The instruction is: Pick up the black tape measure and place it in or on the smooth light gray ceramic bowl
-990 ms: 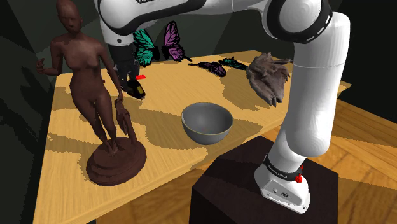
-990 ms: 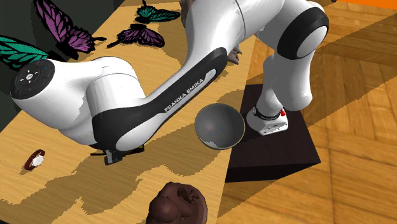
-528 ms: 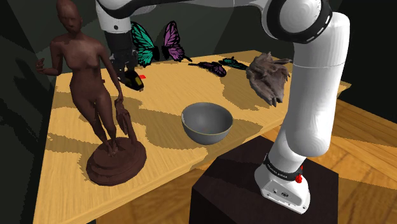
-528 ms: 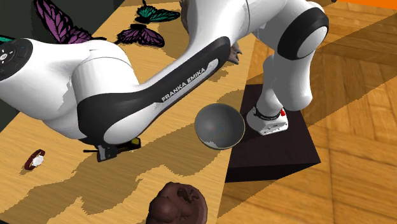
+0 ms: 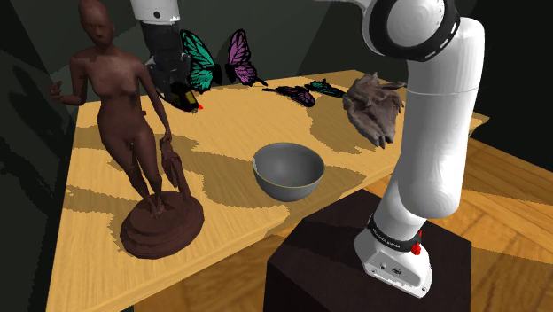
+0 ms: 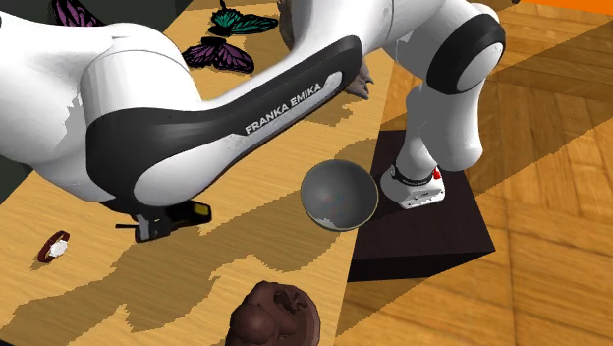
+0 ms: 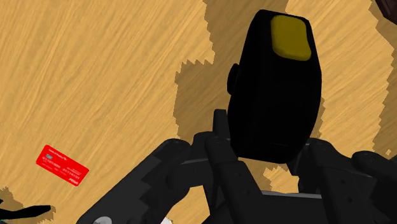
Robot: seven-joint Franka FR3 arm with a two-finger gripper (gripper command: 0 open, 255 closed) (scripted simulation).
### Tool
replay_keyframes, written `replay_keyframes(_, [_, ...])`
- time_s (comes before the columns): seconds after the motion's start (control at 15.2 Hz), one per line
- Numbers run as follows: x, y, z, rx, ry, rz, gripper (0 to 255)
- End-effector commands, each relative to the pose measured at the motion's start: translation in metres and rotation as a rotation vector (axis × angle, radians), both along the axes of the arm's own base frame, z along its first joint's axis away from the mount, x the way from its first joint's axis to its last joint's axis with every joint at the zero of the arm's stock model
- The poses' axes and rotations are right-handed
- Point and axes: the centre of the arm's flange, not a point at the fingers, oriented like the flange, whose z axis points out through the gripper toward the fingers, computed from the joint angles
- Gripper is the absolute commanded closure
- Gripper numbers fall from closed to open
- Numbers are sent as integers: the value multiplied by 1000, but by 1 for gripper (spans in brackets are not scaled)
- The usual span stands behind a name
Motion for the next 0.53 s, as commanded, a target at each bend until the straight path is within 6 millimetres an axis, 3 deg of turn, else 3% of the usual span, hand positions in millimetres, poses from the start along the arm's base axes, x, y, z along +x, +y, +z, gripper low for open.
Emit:
replay_keyframes(0.0, [0, 1, 7, 0, 0, 0, 255])
replay_keyframes(0.46, [-90, -22, 8, 0, 0, 0, 255])
